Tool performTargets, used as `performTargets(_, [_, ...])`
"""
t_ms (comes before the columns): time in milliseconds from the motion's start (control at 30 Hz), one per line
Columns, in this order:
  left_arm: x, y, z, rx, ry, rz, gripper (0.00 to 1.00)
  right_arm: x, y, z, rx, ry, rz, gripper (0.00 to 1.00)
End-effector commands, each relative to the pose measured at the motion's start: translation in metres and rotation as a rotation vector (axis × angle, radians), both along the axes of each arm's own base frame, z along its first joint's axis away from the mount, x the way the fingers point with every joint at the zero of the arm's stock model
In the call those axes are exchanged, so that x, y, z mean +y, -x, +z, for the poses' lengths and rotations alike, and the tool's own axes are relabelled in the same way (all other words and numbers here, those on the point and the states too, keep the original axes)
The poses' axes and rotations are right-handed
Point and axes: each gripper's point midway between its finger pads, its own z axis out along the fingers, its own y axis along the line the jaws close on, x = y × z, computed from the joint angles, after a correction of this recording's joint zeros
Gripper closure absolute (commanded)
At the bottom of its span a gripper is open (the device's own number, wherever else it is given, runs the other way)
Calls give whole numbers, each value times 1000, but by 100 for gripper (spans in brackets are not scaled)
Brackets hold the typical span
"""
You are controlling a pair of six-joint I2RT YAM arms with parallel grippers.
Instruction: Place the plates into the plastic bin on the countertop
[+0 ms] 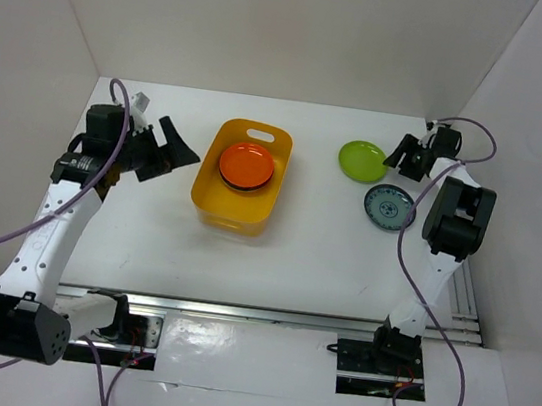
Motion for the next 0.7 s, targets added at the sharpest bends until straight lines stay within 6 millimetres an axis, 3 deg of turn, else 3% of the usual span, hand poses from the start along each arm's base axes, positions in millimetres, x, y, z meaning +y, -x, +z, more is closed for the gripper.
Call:
performTargets(0, [5,1,-2,-12,37,11,0,1,-10,8,-33,-15,9,30])
performTargets(33, [5,2,-2,-25,50,1,0,2,-10,8,-31,-23,2,43])
performTargets(67, [5,0,1,-54,72,0,0,2,-10,8,-31,-23,2,46])
performTargets(333, [22,6,-25,45,135,92,0,24,-1,-4,13,-53,28,44])
performTargets(467, [28,7,-36,75,125,124,0,35,24,-45,112,-81,28,44])
performTargets(600, [27,11,-38,84,130,117,0,34,36,-55,128,-74,7,45])
performTargets(667, [25,13,-42,90,129,105,0,35,37,-60,139,-83,0,51])
